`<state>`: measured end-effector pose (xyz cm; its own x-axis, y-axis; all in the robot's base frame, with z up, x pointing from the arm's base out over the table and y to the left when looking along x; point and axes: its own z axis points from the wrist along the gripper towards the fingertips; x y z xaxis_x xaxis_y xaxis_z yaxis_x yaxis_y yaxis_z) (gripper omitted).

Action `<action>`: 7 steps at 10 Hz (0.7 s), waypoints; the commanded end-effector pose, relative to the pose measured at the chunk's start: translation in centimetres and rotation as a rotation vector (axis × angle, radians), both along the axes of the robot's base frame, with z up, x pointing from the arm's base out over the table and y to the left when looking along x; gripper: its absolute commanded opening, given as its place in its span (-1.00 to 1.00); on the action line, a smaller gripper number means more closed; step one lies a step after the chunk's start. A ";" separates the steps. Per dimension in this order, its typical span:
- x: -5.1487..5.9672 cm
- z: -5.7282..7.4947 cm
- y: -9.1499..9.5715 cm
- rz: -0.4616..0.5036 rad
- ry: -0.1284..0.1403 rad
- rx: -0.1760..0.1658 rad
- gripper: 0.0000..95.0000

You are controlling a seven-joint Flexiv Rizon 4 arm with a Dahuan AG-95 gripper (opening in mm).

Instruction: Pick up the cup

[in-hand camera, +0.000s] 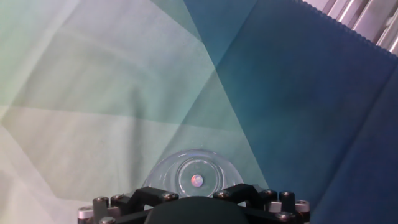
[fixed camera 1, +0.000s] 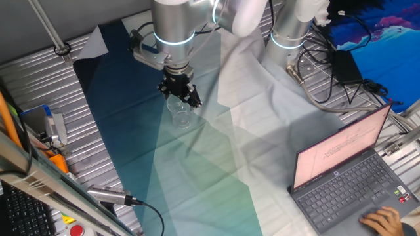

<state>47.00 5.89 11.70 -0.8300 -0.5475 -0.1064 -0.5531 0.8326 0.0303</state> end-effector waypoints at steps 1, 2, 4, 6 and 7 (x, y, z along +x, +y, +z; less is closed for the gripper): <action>0.0 0.3 0.0 -0.006 0.004 0.014 1.00; 0.0 0.3 0.0 -0.006 -0.001 0.019 1.00; 0.0 0.3 0.0 -0.005 -0.010 0.020 1.00; 0.0 0.1 0.0 -0.005 -0.013 0.016 1.00; 0.0 0.1 0.0 -0.006 -0.015 0.017 1.00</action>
<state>46.92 5.89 11.70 -0.8301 -0.5424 -0.1292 -0.5506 0.8339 0.0365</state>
